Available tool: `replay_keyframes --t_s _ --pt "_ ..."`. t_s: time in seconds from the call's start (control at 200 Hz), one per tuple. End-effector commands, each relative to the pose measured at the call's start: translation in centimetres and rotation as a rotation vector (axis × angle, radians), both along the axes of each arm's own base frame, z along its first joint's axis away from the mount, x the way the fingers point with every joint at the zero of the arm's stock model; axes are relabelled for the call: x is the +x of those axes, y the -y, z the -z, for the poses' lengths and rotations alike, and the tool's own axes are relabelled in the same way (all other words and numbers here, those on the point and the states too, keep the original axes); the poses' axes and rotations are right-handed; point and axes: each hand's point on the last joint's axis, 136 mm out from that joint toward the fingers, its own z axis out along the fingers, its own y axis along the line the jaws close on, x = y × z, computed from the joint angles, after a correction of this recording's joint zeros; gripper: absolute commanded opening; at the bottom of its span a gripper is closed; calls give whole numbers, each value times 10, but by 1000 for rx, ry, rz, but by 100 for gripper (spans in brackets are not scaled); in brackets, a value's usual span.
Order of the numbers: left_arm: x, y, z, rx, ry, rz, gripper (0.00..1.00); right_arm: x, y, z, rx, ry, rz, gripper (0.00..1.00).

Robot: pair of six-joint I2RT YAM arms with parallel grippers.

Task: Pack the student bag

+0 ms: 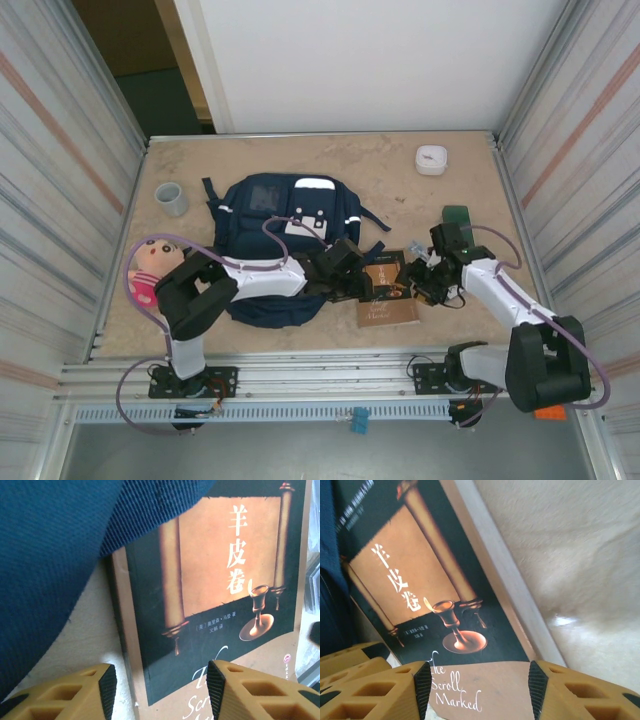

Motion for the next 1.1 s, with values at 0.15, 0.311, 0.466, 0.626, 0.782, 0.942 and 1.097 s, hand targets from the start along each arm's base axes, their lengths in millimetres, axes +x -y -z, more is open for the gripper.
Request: replay_keyframes --t_s 0.15,0.311,0.466,0.626,0.782,0.942,1.097 --pt "-7 -17 9 32 -32 -12 52 8 4 9 -49 -47 -100 53" --pt "-10 -22 13 27 -42 -40 51 3 -10 25 -24 -84 -150 51" --pt "-10 -26 11 5 -27 -81 51 -5 -11 33 -31 -118 -170 47" --pt "-13 -20 11 -11 -32 -73 50 -13 -13 34 -21 -126 -172 44" --pt "-18 -12 16 -43 -51 -63 50 -21 -21 35 11 -127 -168 41" --pt "-19 -1 15 -81 -63 -47 49 -26 -26 37 47 -131 -143 39" --pt "-17 14 11 -121 -68 -13 48 -31 -26 37 61 -131 -130 36"
